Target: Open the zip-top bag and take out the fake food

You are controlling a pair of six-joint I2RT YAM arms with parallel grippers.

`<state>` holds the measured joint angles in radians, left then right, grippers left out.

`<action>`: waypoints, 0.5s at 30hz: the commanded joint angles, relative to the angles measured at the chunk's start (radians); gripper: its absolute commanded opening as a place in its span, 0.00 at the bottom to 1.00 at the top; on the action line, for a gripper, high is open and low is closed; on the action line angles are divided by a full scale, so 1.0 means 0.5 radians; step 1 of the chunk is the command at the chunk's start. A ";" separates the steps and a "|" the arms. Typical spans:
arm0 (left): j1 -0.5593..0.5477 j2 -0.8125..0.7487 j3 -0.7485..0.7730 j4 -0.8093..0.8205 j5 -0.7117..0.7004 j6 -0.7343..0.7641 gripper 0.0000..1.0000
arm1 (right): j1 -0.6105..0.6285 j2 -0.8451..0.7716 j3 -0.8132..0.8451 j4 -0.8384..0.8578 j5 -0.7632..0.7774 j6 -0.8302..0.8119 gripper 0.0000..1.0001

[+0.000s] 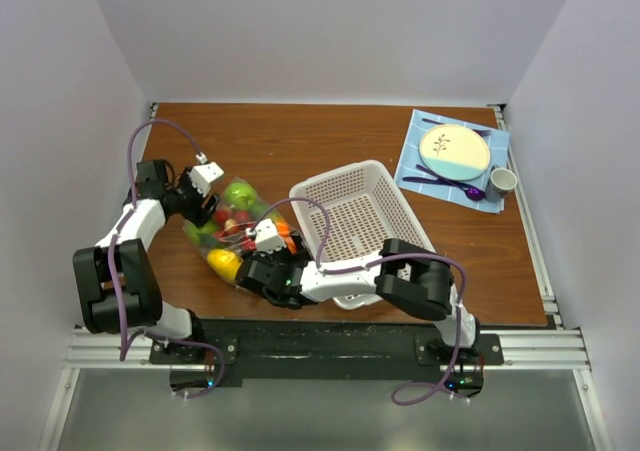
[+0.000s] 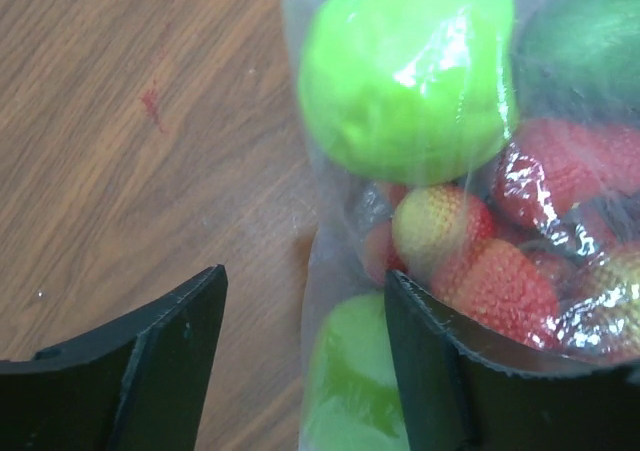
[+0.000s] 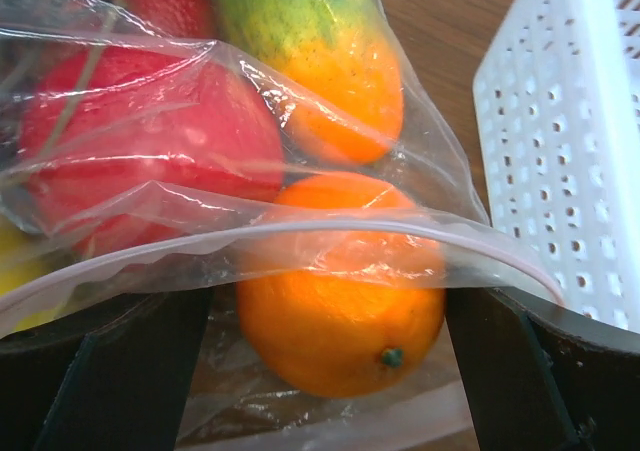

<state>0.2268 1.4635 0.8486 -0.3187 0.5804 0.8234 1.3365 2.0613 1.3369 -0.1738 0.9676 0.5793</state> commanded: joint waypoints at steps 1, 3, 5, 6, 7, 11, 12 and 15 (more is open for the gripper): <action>-0.003 -0.028 -0.090 -0.090 -0.084 0.154 0.64 | -0.038 0.056 0.087 0.121 -0.067 -0.100 0.99; -0.003 -0.037 -0.099 -0.102 -0.105 0.179 0.56 | -0.041 0.062 0.078 0.111 -0.085 -0.082 0.98; 0.003 -0.037 -0.102 -0.111 -0.133 0.203 0.46 | -0.041 0.044 0.029 0.096 -0.104 -0.051 0.95; 0.001 -0.034 -0.099 -0.114 -0.139 0.209 0.41 | -0.041 0.032 0.011 0.102 -0.125 -0.021 0.93; 0.010 -0.034 -0.099 -0.111 -0.148 0.215 0.29 | -0.038 0.004 -0.017 0.117 -0.146 -0.005 0.88; 0.037 -0.013 -0.077 -0.117 -0.207 0.209 0.06 | -0.035 -0.070 -0.152 0.188 -0.220 0.047 0.74; 0.043 -0.016 -0.077 -0.120 -0.216 0.212 0.01 | -0.035 -0.082 -0.164 0.197 -0.232 0.059 0.70; 0.068 -0.049 -0.102 -0.123 -0.237 0.231 0.00 | -0.019 -0.143 -0.201 0.215 -0.260 0.032 0.55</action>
<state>0.2409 1.4567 0.8177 -0.3588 0.4915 0.9100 1.3209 2.0571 1.2694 -0.0940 0.8715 0.5766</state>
